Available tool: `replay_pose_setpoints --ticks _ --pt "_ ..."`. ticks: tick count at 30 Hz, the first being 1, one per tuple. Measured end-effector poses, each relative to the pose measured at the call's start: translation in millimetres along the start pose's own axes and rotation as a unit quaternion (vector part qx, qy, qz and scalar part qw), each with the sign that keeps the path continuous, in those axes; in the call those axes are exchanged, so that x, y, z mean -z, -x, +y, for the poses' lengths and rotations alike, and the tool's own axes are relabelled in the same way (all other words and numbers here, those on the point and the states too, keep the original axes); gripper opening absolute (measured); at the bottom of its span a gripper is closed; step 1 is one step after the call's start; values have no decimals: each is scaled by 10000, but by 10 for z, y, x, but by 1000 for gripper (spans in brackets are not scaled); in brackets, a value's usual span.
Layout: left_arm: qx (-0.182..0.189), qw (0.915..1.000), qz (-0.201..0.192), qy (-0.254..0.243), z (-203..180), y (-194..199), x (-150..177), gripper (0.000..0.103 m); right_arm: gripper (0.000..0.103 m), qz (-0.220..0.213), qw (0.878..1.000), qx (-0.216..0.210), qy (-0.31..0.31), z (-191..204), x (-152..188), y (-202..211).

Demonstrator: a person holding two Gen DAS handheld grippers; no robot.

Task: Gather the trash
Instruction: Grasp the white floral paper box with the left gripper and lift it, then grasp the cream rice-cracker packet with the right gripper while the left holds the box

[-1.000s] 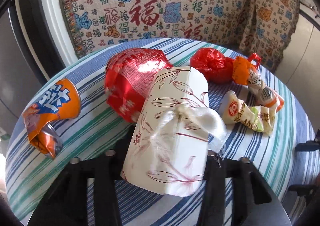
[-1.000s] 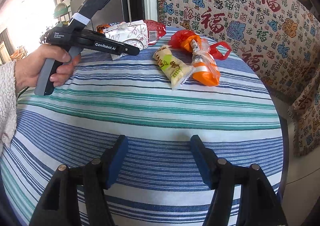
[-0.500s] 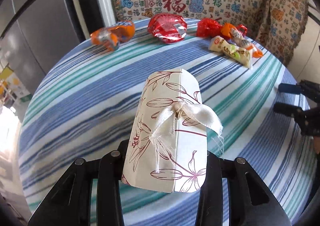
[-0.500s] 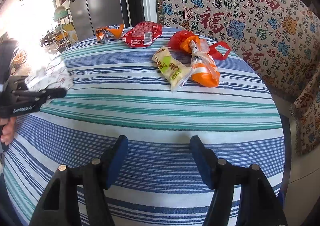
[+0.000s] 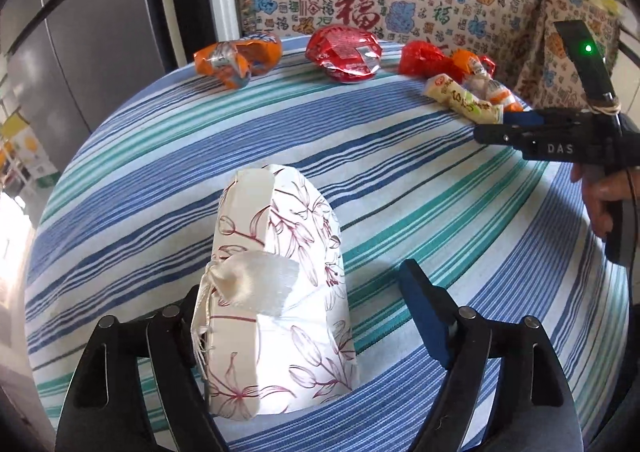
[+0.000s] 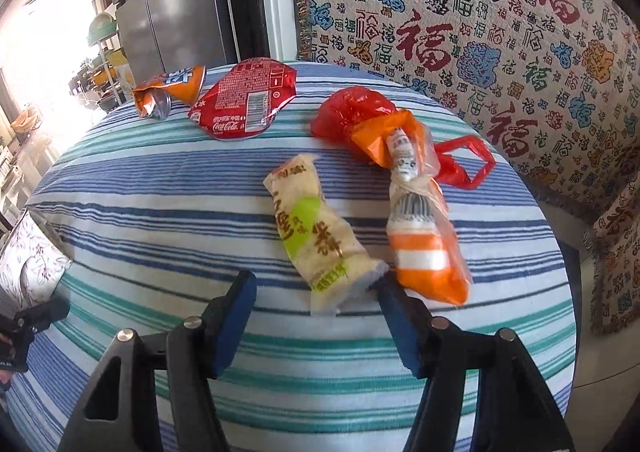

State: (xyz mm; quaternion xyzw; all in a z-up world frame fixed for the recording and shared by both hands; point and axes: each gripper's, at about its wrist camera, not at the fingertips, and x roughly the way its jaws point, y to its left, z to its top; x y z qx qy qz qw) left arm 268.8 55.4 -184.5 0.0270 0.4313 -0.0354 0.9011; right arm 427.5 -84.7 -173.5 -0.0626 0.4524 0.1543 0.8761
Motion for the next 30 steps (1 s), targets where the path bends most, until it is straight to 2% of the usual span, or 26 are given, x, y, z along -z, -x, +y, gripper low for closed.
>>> replay_pose_setpoints --ticks 1,2,5,9,11,14,15,16,17,20,25,30 --pt "21 10000 1 7 13 -1 1 85 40 -27 10000 4 8 5 -16 -4" --pt "37 10000 2 13 15 1 1 86 32 -24 10000 -10 19 13 -25 3" --pt "53 10000 1 25 15 7 8 87 31 44 9997 -241 0 80 48 90" --pt "-72 10000 55 -20 -19 -16 0 91 31 258 9992 -301 -41 239 347 343" --pt "-149 9998 102 62 -3 -40 -5 99 31 266 9989 -387 -95 332 505 490" --pt "-286 9992 154 223 41 -66 -15 103 34 152 9986 -495 126 547 703 667" --pt "-309 9991 150 235 41 -71 -14 103 41 84 9987 -385 322 626 740 696" --pt "-318 9991 149 233 41 -72 -10 103 60 40 9983 -288 507 687 767 703" --pt "-323 9991 150 235 38 -73 -10 103 66 -22 9978 -198 625 721 786 705" --pt "-321 9991 150 237 37 -74 -9 103 69 -29 9981 -303 542 660 753 664" --pt "-319 9991 148 241 31 -69 -6 103 89 51 9965 -473 691 585 659 529" --pt "-321 9991 147 242 30 -69 -7 103 95 94 9963 -484 710 579 613 473"
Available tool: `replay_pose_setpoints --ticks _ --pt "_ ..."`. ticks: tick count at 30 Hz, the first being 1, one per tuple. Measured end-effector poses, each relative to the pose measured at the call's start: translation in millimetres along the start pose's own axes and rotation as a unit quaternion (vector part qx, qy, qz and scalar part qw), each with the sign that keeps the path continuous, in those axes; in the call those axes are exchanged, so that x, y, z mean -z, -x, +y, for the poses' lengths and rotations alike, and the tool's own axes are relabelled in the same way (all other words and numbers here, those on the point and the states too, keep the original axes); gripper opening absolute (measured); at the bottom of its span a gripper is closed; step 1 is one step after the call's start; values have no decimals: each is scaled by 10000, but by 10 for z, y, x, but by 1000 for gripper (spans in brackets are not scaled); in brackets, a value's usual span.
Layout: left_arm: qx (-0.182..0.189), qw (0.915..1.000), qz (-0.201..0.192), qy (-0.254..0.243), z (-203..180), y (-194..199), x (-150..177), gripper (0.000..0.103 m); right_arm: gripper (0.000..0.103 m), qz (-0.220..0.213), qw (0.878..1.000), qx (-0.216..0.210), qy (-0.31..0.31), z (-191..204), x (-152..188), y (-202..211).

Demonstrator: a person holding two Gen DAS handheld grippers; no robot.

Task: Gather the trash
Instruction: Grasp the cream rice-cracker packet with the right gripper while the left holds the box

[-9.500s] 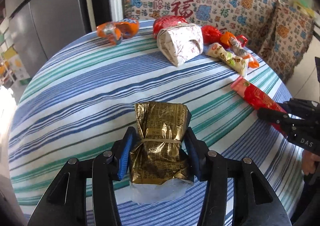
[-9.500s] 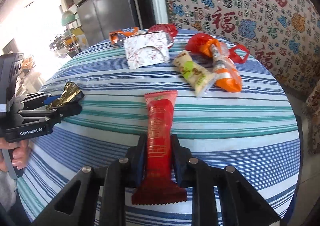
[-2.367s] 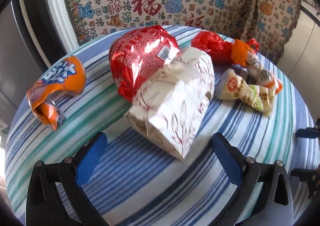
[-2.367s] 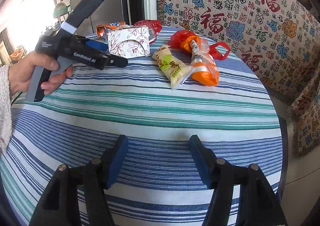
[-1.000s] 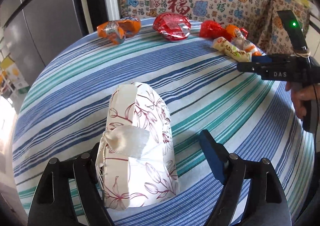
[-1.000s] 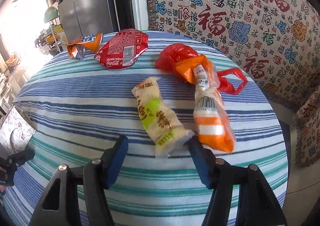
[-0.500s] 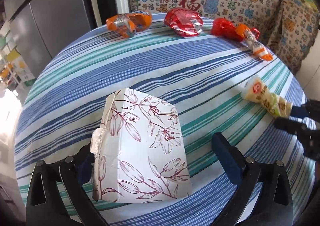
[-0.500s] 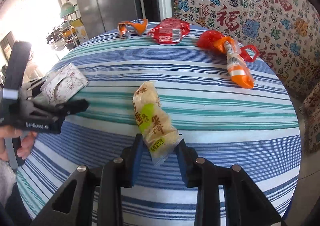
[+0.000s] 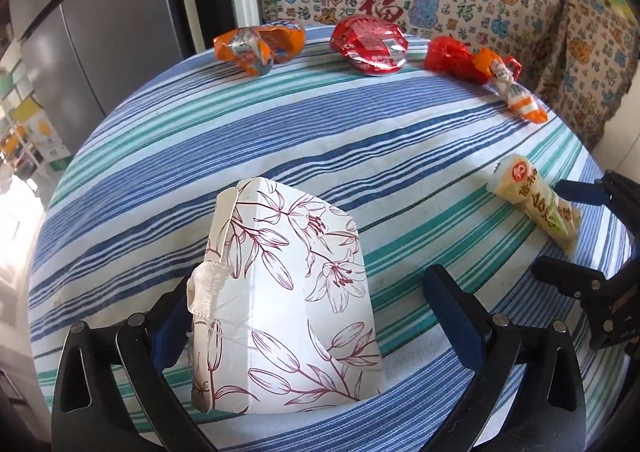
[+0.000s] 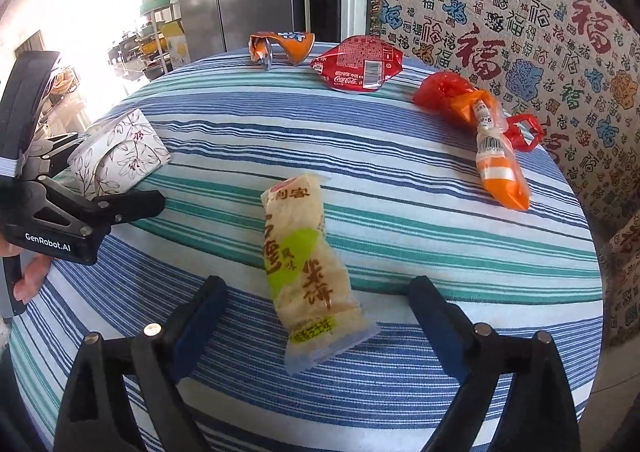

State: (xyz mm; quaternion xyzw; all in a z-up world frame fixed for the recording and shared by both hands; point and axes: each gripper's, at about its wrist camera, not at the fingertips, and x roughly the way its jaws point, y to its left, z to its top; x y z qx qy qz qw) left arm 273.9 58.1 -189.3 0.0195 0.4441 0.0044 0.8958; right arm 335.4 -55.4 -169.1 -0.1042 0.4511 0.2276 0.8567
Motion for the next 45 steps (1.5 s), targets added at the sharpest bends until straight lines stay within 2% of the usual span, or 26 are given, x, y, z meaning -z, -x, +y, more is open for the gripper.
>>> replay_pose_setpoints --ticks 19,24,28,31,35,37,38,39,40,41,42,43,45 --pt "4 10000 -1 15 1 3 -3 103 95 11 10000 -10 41 -3 -8 -8" --pt "-7 10000 9 0 -3 8 2 103 95 168 9996 -109 188 -25 -39 -22" --pt "66 9999 96 -82 3 19 11 103 94 211 9994 -29 261 -22 -58 -11" --pt "138 9998 92 -75 28 31 13 103 93 -12 9987 163 473 34 -96 44" --pt "321 9995 44 12 81 67 16 102 92 22 9986 -43 521 69 -149 48" --pt "345 9994 43 12 89 72 21 102 63 305 9980 -119 541 80 -149 -14" --pt "327 9995 42 -15 82 73 24 101 58 347 9982 -251 428 66 -160 -1" --pt "295 9995 28 -52 74 79 28 99 38 389 9982 -200 408 62 -163 12" --pt "271 9996 6 -101 64 91 29 90 32 447 9980 -130 430 65 -172 30" --pt "231 9996 -27 -157 52 106 25 78 30 474 9979 -133 423 64 -172 58" --pt "170 9996 -64 -210 46 119 20 74 29 444 9981 -174 401 65 -168 107" --pt "130 9995 -111 -248 46 140 14 64 28 412 9983 -194 368 64 -162 151" --pt "236 9994 -175 -203 72 186 3 64 27 317 9989 -213 272 47 -141 254"
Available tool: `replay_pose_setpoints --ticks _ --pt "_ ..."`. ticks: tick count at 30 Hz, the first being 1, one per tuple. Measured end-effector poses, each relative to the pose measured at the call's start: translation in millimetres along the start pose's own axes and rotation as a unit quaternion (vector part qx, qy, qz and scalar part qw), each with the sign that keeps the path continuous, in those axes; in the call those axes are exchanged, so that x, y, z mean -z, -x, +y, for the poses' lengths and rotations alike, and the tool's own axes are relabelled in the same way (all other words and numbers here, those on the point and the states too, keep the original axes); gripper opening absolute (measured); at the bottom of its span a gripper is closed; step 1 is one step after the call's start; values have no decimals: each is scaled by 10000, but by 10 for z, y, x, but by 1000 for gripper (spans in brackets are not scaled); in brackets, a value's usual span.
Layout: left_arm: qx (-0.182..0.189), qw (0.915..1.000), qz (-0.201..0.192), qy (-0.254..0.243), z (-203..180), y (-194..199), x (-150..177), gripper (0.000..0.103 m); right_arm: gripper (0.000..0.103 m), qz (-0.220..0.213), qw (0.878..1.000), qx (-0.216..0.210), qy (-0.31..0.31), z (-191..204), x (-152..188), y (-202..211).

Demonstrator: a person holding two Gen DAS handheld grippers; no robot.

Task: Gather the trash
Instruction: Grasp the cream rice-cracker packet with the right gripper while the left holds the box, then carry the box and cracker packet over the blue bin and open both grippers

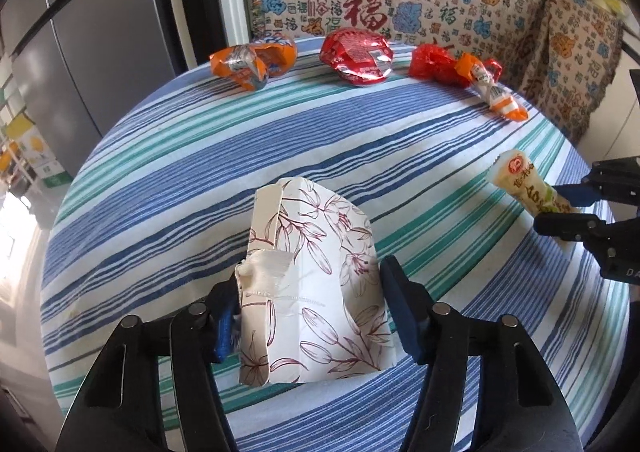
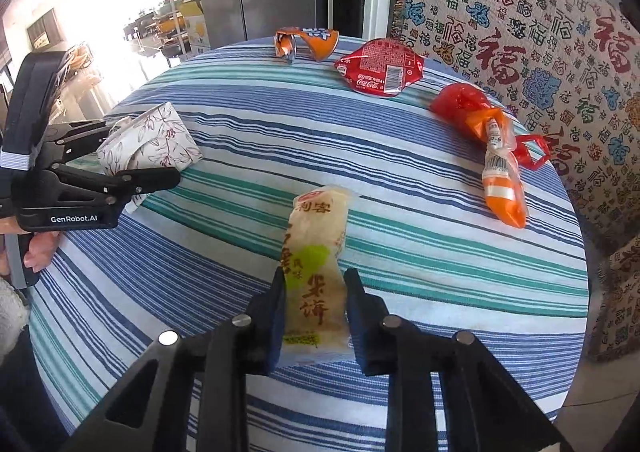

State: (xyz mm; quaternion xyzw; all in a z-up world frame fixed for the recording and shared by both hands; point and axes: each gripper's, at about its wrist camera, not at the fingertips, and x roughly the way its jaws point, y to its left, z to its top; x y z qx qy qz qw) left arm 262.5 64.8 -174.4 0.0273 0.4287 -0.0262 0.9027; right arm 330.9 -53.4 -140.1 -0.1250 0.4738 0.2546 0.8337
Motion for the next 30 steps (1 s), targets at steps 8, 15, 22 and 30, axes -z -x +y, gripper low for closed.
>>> replay_pose_setpoints --ticks 8,15,22,30 --pt "341 9992 -186 133 -82 150 -21 63 24 -251 9985 -27 -484 -212 171 293" --pt "658 9968 -288 -349 -701 308 -130 63 24 -394 9953 221 -858 -504 465 625" --pt "1402 9852 -467 -864 -1707 489 -343 64 24 -619 9826 791 -1563 -1142 931 1133" --pt "2287 9637 -450 -1301 -3049 458 -537 64 24 -794 9486 1731 -2527 -1954 1585 1682"
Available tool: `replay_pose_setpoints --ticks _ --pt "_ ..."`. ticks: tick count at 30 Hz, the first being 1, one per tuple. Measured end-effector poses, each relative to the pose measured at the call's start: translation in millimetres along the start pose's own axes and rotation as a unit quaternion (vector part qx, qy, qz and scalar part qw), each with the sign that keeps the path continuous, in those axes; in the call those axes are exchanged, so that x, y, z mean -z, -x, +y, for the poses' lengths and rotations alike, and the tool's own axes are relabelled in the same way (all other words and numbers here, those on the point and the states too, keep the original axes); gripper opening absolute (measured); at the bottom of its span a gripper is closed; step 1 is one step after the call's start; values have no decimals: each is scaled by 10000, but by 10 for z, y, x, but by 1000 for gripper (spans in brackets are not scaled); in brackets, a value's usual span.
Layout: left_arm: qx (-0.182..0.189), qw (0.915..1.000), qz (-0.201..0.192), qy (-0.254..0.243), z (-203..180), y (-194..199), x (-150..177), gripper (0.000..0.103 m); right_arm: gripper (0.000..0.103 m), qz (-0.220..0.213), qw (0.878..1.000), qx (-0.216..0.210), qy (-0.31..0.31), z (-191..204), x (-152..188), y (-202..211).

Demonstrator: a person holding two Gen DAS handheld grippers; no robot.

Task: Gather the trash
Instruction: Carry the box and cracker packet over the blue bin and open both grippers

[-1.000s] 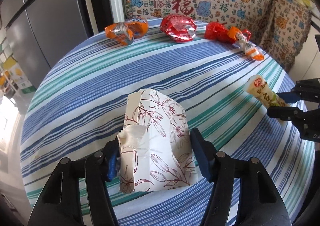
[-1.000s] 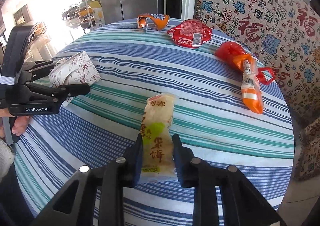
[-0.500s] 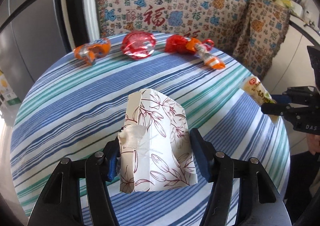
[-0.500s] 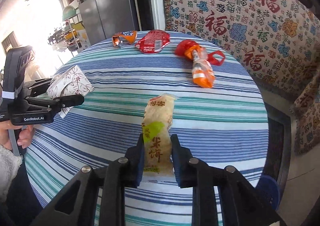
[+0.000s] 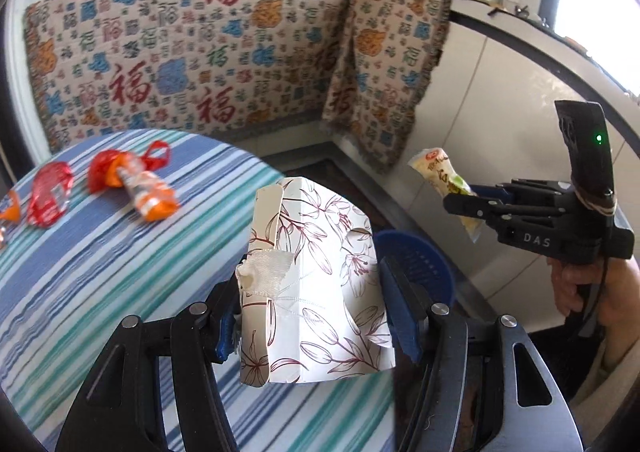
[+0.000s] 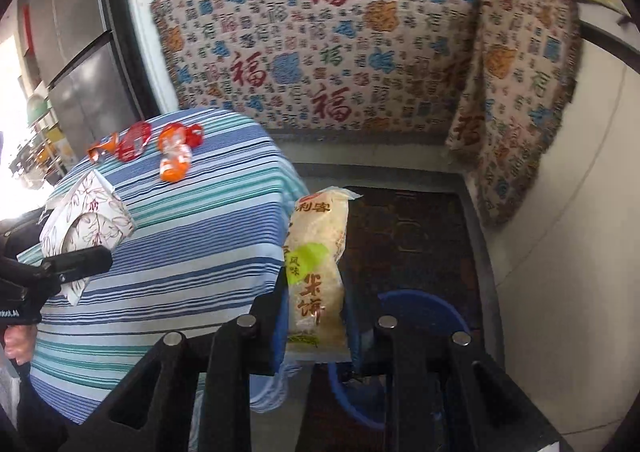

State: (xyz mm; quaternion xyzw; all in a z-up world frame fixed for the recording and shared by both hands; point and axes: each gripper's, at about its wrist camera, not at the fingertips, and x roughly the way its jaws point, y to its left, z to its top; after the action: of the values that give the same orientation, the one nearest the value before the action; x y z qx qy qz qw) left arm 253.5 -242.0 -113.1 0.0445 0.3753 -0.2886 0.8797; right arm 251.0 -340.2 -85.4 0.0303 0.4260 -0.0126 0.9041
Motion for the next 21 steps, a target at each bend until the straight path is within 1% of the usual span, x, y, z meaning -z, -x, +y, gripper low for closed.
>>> replay_pose_setpoints --ticks 3,5,8,11,16,21 --pt "281 9995 101 -55 -335 -297 -86 64 24 -23 9990 361 -267 -319 37 18" --pt "392 9990 188 -138 -504 -500 -130 64 24 -5 9978 459 -469 -515 81 13" --pt "519 9980 287 -237 -702 -766 -174 64 24 47 9962 630 -599 -742 151 7" --pt "657 9969 380 -211 -815 -1011 -239 64 24 120 9944 747 -733 -942 223 -13" --pt "770 9955 515 -190 -957 -1308 -314 64 24 225 9923 836 -888 -1232 328 -62" --pt "880 9939 642 -185 -1069 -1524 -357 64 24 379 9906 898 -958 -1402 428 -160"
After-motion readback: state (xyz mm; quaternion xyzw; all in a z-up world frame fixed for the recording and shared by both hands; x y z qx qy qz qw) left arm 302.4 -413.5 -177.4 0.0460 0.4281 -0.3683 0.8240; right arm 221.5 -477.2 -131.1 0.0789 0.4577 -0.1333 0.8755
